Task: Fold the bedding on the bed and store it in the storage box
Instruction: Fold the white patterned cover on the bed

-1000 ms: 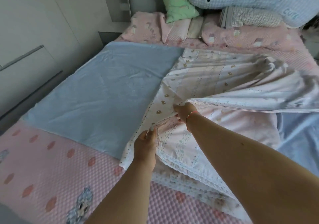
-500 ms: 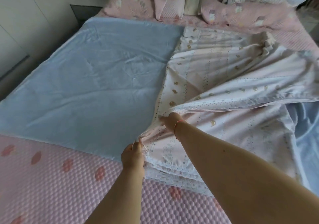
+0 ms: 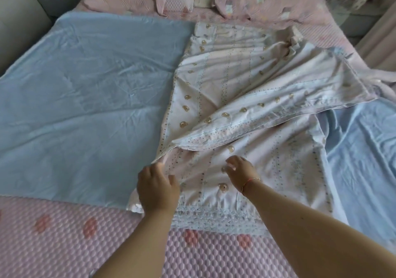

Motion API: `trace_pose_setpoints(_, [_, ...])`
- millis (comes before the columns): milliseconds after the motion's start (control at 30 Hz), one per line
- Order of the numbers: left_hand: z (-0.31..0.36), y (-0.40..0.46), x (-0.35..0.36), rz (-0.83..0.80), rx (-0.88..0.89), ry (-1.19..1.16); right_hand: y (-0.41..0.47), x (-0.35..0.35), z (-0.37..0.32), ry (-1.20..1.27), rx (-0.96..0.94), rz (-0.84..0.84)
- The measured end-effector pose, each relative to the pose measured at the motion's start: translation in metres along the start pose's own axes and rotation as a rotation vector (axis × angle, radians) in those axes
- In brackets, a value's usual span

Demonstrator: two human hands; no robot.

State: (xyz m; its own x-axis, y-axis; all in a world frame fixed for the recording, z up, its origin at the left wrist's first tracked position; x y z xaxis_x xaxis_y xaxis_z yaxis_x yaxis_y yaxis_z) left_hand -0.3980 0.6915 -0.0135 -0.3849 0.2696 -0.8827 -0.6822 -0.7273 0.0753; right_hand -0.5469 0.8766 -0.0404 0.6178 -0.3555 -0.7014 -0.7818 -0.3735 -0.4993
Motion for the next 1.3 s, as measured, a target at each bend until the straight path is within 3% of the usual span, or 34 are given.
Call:
trace_pose_setpoints(67, [0.03,-0.01,0.022,-0.222,0.222,0.032,-0.001,0.001,0.015,-0.098,0.001,-0.077])
trace_pose_setpoints(133, [0.05,-0.024,0.051,-0.502,0.336,0.119,-0.007,0.0,0.032,-0.233,0.008,-0.189])
trace_pose_setpoints(200, [0.061,-0.043,0.076,-0.809,0.337,0.236,-0.016,-0.007,0.062,-0.332,0.097,-0.244])
trace_pose_setpoints(233, [0.069,-0.048,0.079,-0.884,0.297,0.242,-0.021,-0.015,0.079,-0.355,0.163,-0.251])
trace_pose_setpoints(300, [0.089,-0.048,0.077,-0.867,0.243,0.237,-0.029,-0.032,0.107,-0.376,0.265,-0.209])
trace_pose_setpoints(400, [0.118,-0.044,0.08,-0.769,0.388,0.326,-0.03,-0.059,0.117,-0.402,0.287,-0.095])
trace_pose_setpoints(567, [0.14,-0.091,0.108,-1.186,0.413,0.232,-0.046,-0.076,0.15,-0.469,0.47,-0.163])
trace_pose_setpoints(633, [0.148,-0.099,0.106,-1.181,0.433,0.219,-0.049,-0.09,0.16,-0.485,0.503,-0.102])
trace_pose_setpoints(733, [0.162,-0.089,0.112,-0.878,0.48,0.186,-0.044,-0.099,0.153,-0.418,0.212,0.04])
trace_pose_setpoints(800, [0.174,-0.1,0.12,-1.005,0.462,0.202,-0.046,-0.078,0.145,-0.416,-0.001,-0.113])
trace_pose_setpoints(867, [0.177,-0.118,0.123,-1.197,0.369,0.149,-0.052,-0.065,0.154,-0.499,0.098,-0.27])
trace_pose_setpoints(900, [0.175,-0.123,0.123,-1.195,0.318,0.101,-0.057,-0.071,0.16,-0.562,0.185,-0.268])
trace_pose_setpoints(1000, [0.173,-0.1,0.109,-0.77,0.328,0.216,-0.061,-0.098,0.167,-0.696,0.173,-0.046])
trace_pose_setpoints(1067, [0.165,-0.086,0.114,-0.639,0.26,0.315,-0.059,-0.104,0.164,-0.585,0.035,0.122])
trace_pose_setpoints(1133, [0.166,-0.087,0.125,-0.794,0.238,0.343,-0.053,-0.093,0.16,-0.55,-0.026,0.031])
trace_pose_setpoints(1233, [0.186,-0.105,0.125,-1.045,0.179,0.105,-0.045,-0.086,0.164,-0.665,0.191,-0.129])
trace_pose_setpoints(1300, [0.195,-0.098,0.117,-0.989,0.258,0.159,-0.038,-0.094,0.156,-0.684,0.21,-0.042])
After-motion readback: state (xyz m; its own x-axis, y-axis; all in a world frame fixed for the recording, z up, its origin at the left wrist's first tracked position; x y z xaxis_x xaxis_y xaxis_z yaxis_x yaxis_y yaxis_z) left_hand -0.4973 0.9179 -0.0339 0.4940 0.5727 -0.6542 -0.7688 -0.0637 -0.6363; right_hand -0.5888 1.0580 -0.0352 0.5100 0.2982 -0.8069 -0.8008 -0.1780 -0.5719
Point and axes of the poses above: each hand's wrist, its own y-axis towards the middle knuckle, its own x-axis out of the palm, z = x × y, the point moved 4 cm from there along y, towards the middle knuckle, and after that the axes turned 5 degrees about -z, right-handed, at the moved point
